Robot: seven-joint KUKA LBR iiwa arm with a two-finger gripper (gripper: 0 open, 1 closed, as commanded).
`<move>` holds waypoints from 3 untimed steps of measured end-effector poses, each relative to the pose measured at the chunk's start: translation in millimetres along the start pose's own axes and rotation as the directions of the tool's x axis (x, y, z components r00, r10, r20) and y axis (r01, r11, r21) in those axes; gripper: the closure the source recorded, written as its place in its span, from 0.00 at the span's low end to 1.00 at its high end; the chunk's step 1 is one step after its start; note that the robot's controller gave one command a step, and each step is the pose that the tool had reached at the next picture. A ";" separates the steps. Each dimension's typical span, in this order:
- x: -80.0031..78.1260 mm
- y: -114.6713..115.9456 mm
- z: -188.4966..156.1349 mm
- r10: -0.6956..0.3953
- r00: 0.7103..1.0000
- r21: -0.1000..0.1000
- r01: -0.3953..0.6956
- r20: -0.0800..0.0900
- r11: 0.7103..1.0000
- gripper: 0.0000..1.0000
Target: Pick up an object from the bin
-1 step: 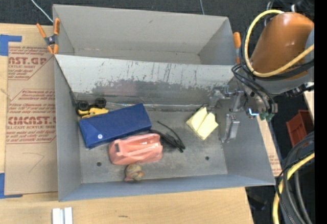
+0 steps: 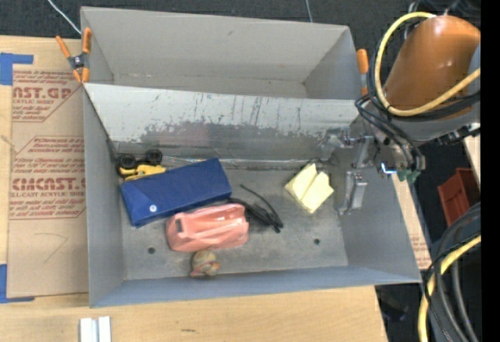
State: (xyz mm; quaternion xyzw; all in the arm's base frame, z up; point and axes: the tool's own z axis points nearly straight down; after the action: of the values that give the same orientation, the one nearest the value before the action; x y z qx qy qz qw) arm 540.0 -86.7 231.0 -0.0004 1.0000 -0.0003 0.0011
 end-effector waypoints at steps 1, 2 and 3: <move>7.7 43.4 84.8 0.175 0.985 -0.001 -0.175 -0.002 0.985 0.00; 16.1 65.7 78.2 0.261 0.965 0.000 -0.261 0.000 0.965 0.00; 37.0 88.4 113.1 0.273 0.962 0.000 -0.273 -0.006 0.962 0.00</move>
Offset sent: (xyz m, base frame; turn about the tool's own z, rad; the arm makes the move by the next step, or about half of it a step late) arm -0.0175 0.0687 -0.0712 0.2752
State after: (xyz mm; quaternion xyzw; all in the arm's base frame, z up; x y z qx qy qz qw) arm 503.1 1.7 117.8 0.1373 0.9905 0.0002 -0.0018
